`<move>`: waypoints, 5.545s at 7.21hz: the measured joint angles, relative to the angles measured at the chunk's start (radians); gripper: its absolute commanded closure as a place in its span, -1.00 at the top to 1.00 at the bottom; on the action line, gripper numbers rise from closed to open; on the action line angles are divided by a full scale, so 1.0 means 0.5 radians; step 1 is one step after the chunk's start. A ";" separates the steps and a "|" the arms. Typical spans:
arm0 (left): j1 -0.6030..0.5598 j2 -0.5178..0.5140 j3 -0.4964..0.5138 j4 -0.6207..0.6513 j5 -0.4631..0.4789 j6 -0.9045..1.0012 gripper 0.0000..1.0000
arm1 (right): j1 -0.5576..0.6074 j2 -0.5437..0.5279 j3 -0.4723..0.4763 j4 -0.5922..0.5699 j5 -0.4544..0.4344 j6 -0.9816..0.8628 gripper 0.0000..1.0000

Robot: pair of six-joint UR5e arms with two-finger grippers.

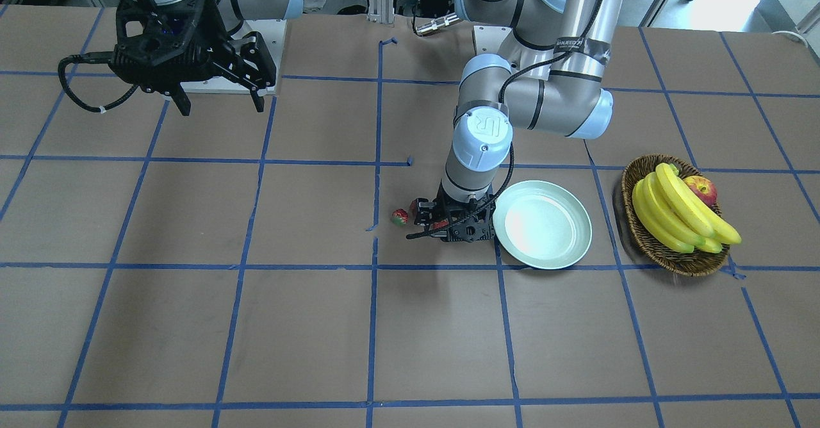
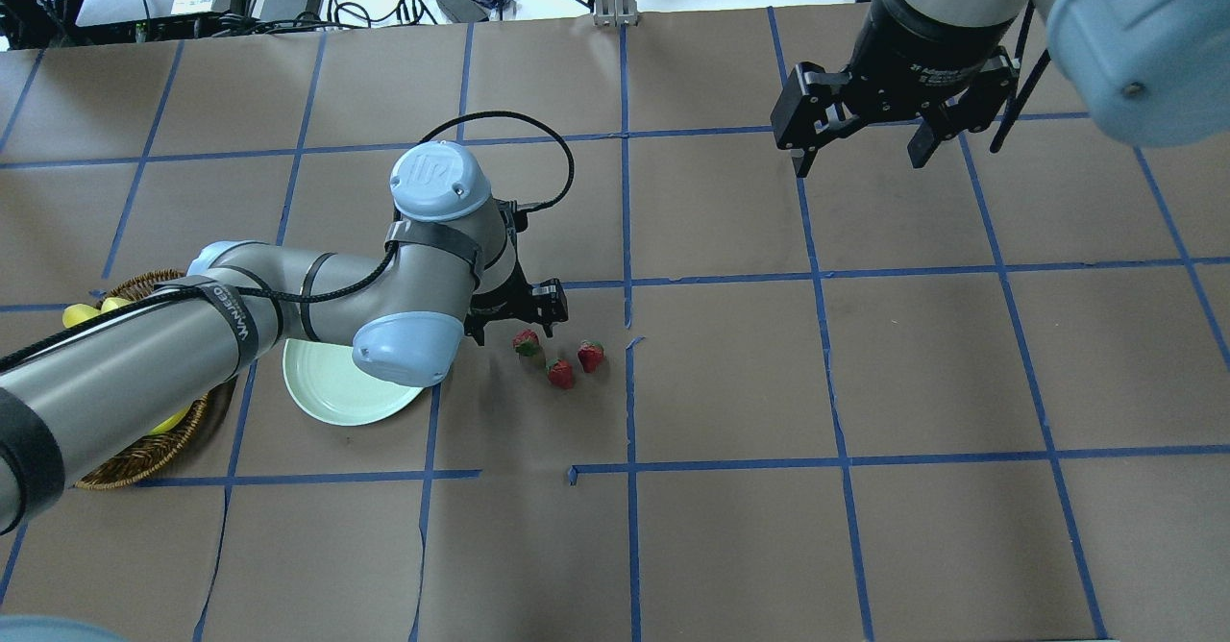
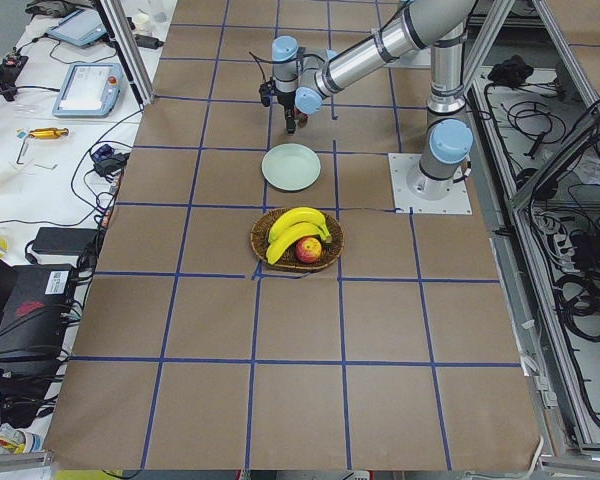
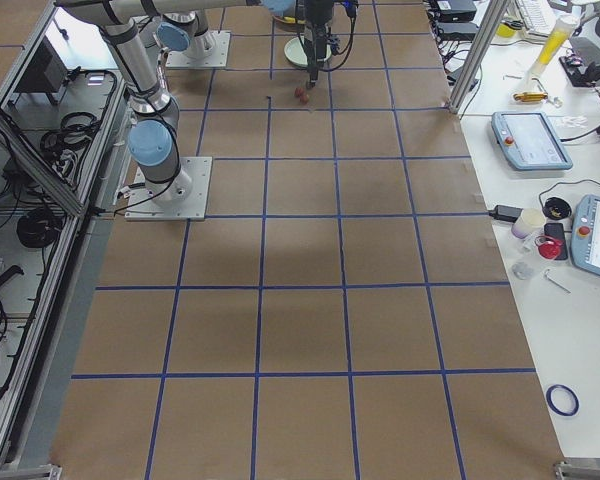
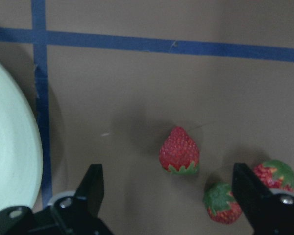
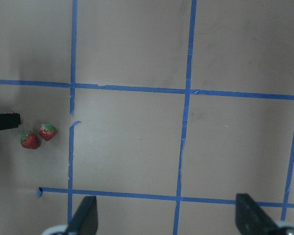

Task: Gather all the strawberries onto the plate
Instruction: 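Reach the left gripper to the gathered strawberries and grasp one, then lower the strawberry onto the green plate and open the left gripper, then move the left gripper back and grasp another strawberry, then place the strawberry on the green plate with the left gripper, then grasp the last strawberry on the table with the left gripper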

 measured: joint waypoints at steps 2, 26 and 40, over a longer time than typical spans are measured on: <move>-0.011 -0.031 0.001 0.021 -0.007 -0.048 -0.77 | 0.000 0.000 -0.001 0.000 0.001 0.000 1.00; -0.166 0.047 -0.094 0.017 -0.122 -2.605 0.11 | 0.000 0.016 -0.003 -0.009 0.011 0.022 1.00; 0.491 0.179 0.057 -0.383 0.281 -1.021 1.00 | 0.002 0.036 -0.014 -0.012 0.010 0.021 1.00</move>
